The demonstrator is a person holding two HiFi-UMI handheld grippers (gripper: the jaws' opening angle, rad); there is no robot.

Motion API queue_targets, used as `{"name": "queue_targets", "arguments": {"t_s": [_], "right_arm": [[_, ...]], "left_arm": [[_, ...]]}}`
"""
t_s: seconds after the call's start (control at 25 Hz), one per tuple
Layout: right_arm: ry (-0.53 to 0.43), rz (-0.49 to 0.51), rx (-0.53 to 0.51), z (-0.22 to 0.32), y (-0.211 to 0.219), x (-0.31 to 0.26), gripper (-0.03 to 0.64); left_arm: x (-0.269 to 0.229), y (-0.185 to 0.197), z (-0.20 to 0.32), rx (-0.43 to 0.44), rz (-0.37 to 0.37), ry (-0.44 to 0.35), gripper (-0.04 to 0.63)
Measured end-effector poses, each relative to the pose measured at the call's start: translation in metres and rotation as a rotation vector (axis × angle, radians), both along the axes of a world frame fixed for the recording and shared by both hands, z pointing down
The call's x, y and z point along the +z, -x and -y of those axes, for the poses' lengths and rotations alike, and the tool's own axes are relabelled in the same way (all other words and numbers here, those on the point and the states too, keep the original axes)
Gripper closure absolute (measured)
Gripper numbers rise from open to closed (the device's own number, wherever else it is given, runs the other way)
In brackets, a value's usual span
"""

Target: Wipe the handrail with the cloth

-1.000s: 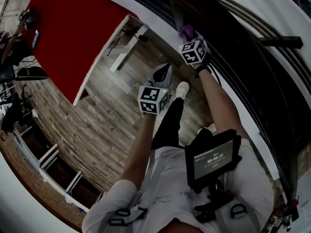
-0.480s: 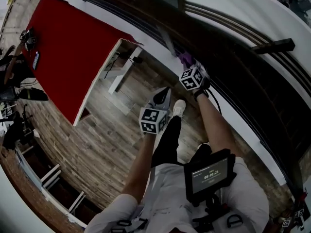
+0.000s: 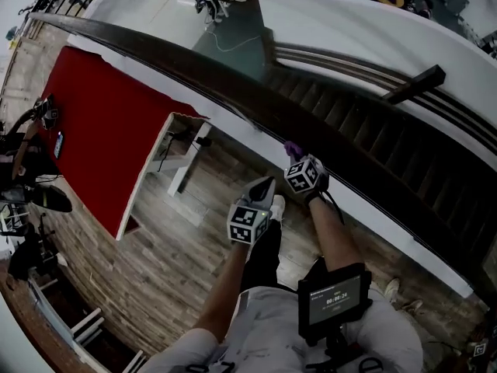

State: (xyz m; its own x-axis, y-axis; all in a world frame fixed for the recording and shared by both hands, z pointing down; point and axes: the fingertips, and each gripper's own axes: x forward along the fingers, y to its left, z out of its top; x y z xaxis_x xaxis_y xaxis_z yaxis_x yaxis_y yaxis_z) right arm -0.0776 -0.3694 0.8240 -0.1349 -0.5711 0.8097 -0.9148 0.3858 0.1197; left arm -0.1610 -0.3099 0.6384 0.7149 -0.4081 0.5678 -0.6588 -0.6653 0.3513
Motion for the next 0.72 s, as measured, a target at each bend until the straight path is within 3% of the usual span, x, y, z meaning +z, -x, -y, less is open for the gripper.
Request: {"name": "queue_targets", "arguments": {"t_s": [0.32,0.72], "right_arm": [[0.035,-0.05,-0.016,-0.063,-0.05,0.006,0.525],[0.039,0.012,0.123,-0.121,-0.111,-0.008,0.525]], "left_arm": [[0.002,-0.057,-0.024,0.134,0.008,-0.009,0.594],[0.004,-0.121,-0.074,0.287,0.017,0.0,0.594]]}}
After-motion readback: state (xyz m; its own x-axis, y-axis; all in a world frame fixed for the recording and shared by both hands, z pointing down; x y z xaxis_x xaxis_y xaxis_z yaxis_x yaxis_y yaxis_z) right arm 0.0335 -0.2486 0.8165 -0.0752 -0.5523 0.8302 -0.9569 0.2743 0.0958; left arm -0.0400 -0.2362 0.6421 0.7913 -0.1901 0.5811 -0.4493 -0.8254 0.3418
